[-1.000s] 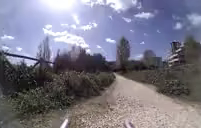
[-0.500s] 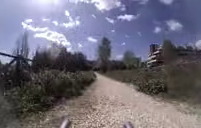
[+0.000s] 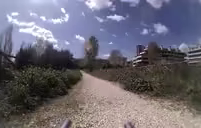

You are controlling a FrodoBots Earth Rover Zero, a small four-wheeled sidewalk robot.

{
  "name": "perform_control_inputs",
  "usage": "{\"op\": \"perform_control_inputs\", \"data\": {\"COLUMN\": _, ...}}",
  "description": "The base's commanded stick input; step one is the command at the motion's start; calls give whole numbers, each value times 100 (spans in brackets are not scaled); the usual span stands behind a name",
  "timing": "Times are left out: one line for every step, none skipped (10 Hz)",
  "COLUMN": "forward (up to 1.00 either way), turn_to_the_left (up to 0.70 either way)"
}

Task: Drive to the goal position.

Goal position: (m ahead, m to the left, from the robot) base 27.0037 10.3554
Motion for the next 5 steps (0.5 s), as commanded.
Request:
{"op": "perform_control_inputs", "data": {"forward": 85, "turn_to_the_left": 0}}
{"op": "perform_control_inputs", "data": {"forward": 85, "turn_to_the_left": 0}}
{"op": "perform_control_inputs", "data": {"forward": 85, "turn_to_the_left": 0}}
{"op": "perform_control_inputs", "data": {"forward": 85, "turn_to_the_left": 0}}
{"op": "perform_control_inputs", "data": {"forward": 85, "turn_to_the_left": 0}}
